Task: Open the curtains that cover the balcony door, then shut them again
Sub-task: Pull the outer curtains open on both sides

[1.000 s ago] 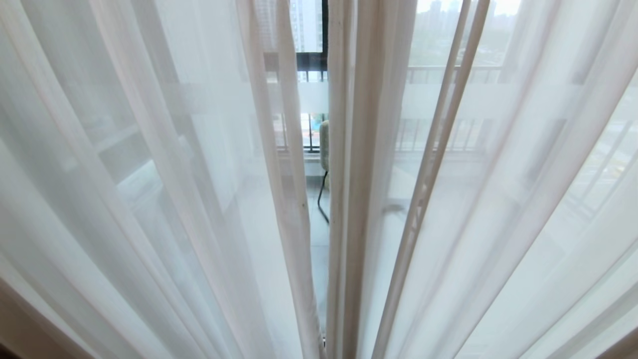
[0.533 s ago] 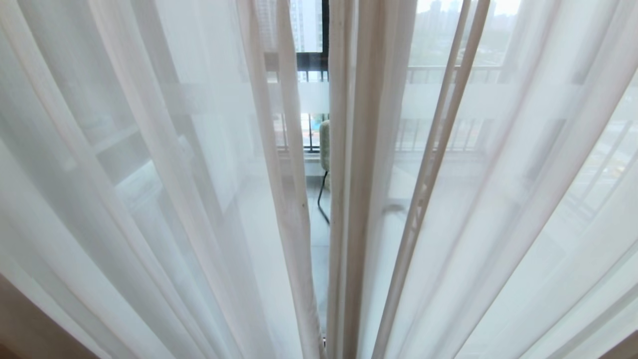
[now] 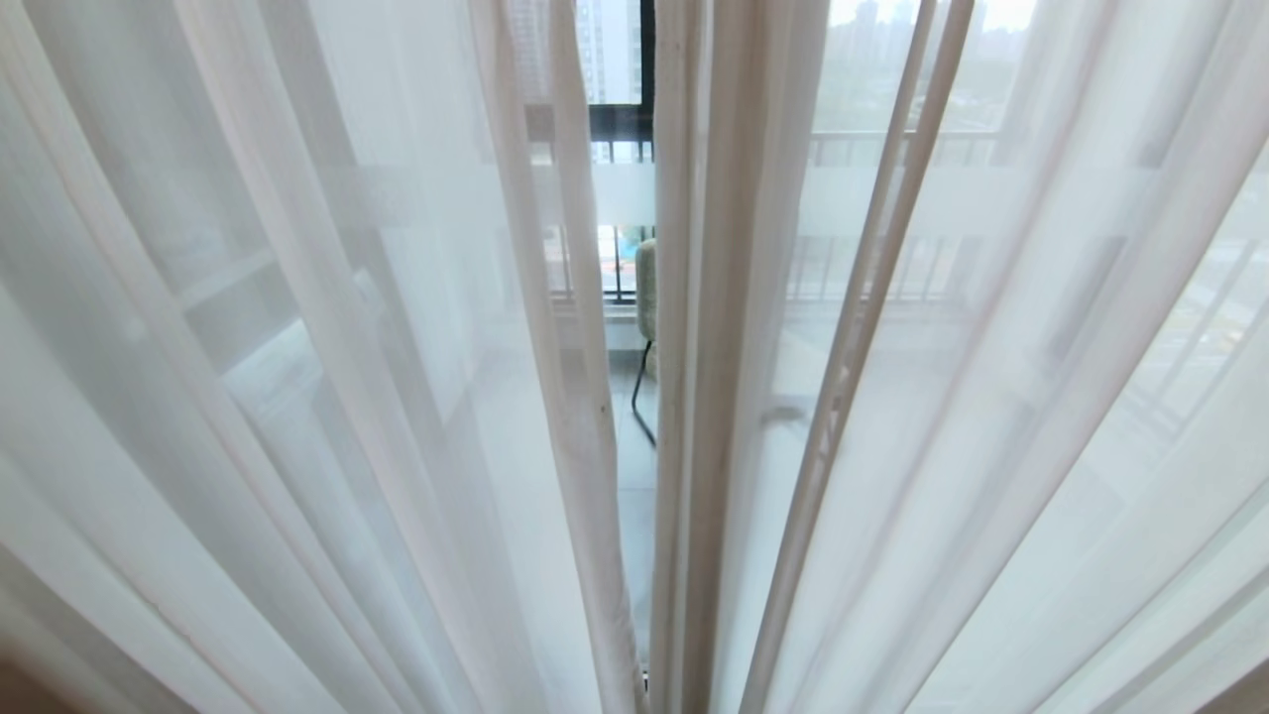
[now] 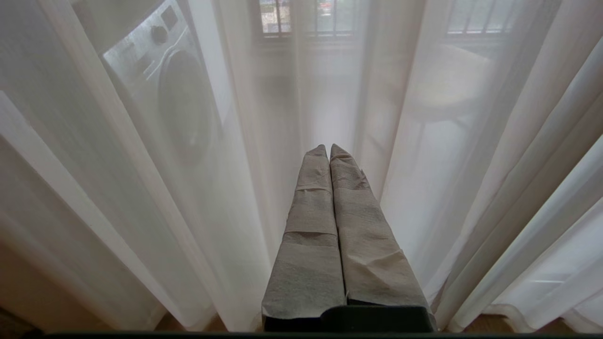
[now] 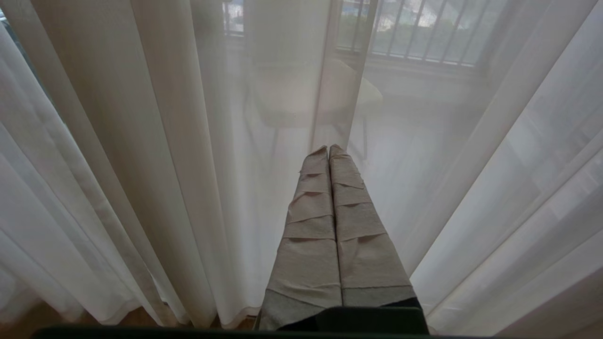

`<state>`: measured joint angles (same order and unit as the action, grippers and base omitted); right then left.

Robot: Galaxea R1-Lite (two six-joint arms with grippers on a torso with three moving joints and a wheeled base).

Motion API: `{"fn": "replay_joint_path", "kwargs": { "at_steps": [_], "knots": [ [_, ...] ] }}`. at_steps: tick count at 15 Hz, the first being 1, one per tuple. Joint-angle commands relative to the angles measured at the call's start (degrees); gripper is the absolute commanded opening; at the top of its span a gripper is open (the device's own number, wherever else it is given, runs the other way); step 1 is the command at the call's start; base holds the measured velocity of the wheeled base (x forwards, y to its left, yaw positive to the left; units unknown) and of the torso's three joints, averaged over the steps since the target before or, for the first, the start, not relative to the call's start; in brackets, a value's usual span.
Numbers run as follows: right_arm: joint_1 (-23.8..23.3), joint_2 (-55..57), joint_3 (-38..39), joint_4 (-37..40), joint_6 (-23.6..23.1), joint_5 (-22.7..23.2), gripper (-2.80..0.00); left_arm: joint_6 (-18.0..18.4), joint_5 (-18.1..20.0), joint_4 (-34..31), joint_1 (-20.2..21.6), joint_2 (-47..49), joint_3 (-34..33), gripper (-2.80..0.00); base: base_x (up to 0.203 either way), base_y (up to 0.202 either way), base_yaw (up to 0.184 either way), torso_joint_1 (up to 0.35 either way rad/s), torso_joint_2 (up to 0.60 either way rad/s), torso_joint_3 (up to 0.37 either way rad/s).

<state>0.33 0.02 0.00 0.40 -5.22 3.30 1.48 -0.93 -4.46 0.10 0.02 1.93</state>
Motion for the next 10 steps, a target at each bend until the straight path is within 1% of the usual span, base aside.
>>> {"fn": "replay_joint_path", "kwargs": {
  "at_steps": [1, 10],
  "knots": [
    [0.0, 0.0, 0.0, 0.0, 0.0, 0.0, -2.8, 0.0, 0.0, 0.0, 0.1, 0.0, 0.0, -2.8, 0.0, 0.0, 0.0, 0.0, 0.0, 0.0],
    [0.0, 0.0, 0.0, 0.0, 0.0, 0.0, -2.8, 0.0, 0.0, 0.0, 0.0, 0.0, 0.0, -2.8, 0.0, 0.0, 0.0, 0.0, 0.0, 0.0]
  ]
}}
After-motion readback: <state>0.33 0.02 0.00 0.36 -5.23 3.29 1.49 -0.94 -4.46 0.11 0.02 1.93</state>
